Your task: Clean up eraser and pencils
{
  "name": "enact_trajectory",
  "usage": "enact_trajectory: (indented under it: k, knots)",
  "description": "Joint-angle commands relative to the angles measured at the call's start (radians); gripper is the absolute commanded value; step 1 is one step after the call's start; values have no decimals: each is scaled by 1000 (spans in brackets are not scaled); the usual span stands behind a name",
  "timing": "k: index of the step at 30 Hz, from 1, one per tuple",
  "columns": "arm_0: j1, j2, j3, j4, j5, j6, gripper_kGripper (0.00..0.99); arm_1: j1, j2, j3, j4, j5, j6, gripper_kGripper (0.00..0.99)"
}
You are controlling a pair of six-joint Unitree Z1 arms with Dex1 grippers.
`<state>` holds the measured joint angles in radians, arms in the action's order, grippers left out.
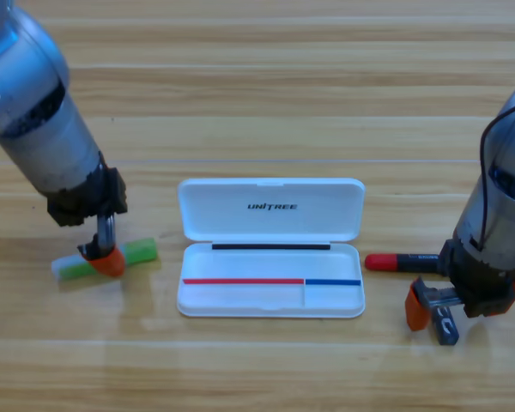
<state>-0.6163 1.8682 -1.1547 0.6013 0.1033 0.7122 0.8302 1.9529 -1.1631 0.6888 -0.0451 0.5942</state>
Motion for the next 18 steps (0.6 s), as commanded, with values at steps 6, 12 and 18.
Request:
enact_trajectory:
  k: [6, 12, 18]
  knots:
    - [30, 68, 87, -89, -4, -16, 950, -34, 78, 39, -41, 19, 32, 769]
    - [43, 81, 95, -101, -1, -8, 916, -34, 95, 45, -41, 42, 33, 503]
    - [47, 101, 92, -101, 4, 0, 873, -34, 107, 57, -43, 77, 29, 133]
